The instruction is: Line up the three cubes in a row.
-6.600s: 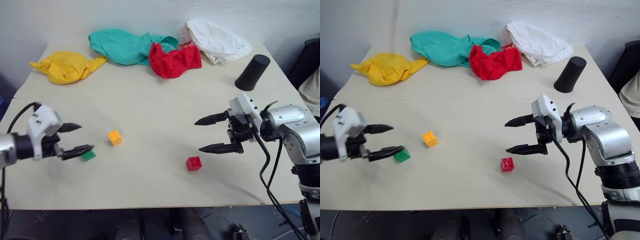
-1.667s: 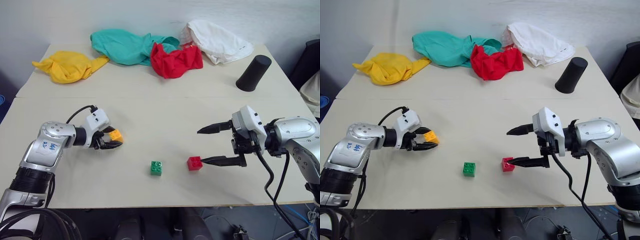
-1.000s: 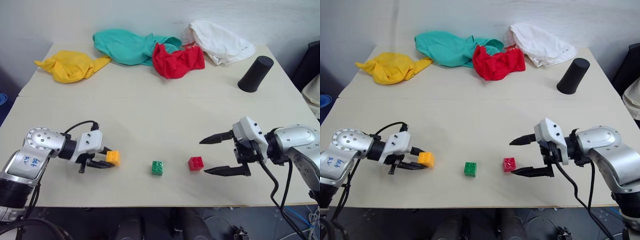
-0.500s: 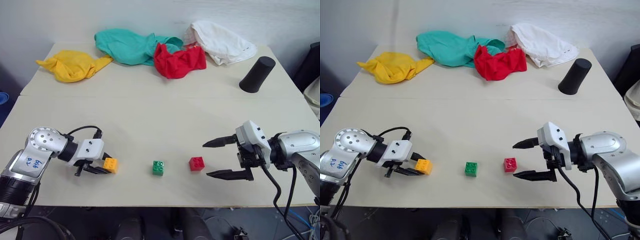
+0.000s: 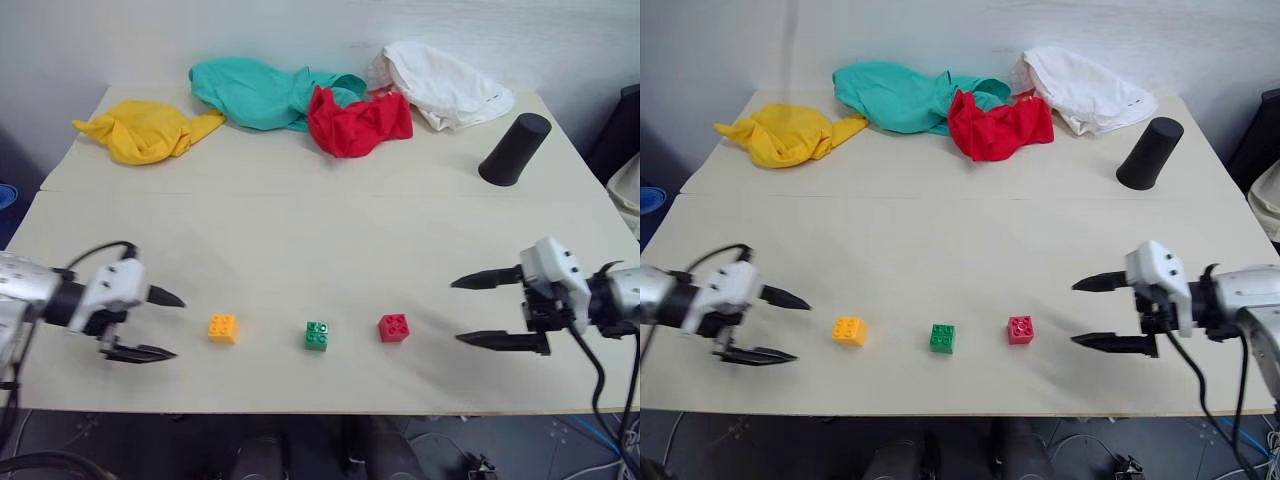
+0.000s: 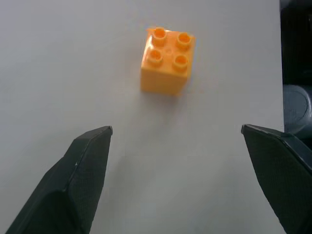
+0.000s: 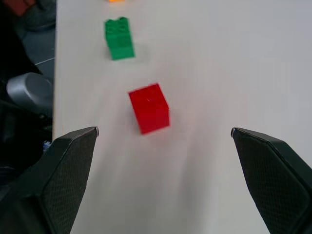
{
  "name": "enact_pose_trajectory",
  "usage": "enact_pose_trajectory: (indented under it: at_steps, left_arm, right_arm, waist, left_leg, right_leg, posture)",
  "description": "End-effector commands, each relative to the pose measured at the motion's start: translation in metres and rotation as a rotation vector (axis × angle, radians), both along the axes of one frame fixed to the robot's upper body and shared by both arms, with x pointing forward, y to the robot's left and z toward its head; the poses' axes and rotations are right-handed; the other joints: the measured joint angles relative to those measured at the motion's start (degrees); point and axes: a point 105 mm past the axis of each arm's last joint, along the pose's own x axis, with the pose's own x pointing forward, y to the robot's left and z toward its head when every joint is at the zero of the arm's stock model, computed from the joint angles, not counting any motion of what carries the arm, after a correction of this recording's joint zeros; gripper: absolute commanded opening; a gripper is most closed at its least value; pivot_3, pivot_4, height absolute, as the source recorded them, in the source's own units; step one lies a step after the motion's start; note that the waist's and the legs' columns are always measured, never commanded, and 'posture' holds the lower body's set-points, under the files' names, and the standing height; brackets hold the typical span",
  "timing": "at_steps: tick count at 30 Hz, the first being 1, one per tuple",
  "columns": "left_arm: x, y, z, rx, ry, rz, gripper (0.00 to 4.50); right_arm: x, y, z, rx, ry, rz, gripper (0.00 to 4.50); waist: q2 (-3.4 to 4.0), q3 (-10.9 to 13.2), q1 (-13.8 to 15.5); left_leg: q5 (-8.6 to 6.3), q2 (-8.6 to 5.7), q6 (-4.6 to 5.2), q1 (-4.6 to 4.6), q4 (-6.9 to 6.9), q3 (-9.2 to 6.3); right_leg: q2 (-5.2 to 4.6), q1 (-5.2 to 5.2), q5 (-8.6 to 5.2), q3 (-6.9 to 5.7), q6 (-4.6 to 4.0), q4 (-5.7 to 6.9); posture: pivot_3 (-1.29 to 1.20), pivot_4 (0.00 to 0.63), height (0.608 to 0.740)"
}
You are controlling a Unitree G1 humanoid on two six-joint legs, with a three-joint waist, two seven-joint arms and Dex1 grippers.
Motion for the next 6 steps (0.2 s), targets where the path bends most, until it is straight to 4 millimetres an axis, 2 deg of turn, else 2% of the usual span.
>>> enact_pose_trajectory:
  at_steps: [1,3,6]
  left_arm:
    - [-0.013,-0.003,0.023,-0.022,-0.02,-0.008,4.44]
    - [-0.021,-0.007,0.033,-0.045,-0.007,0.0,4.44]
    - [-0.026,-0.009,0.035,-0.051,-0.017,0.009,4.44]
  right_arm:
    - [-0.006,-0.016,0.009,-0.021,-0.023,0.007,4.5]
    - [-0.009,-0.022,0.007,-0.024,-0.003,0.006,4.5]
    - [-0.01,-0.023,0.005,-0.017,0.015,0.007,4.5]
  waist:
    - [0.02,0.0,0.0]
    - [0.01,0.0,0.0]
    - [0.02,0.0,0.0]
  left_leg:
    - [0.0,0.0,0.0,0.0,0.0,0.0]
    - [0.0,0.01,0.0,-0.01,0.01,0.0]
    - [0.0,0.02,-0.01,0.01,0.01,0.0]
  right_leg:
    - [0.0,0.0,0.0,0.0,0.0,0.01]
    - [0.01,0.01,0.0,0.01,0.0,0.02]
    - [0.01,0.01,0.0,0.02,0.0,0.01]
  posture:
    - [0.0,0.15,0.74]
    - [0.0,0.15,0.74]
    - [0.0,0.15,0.74]
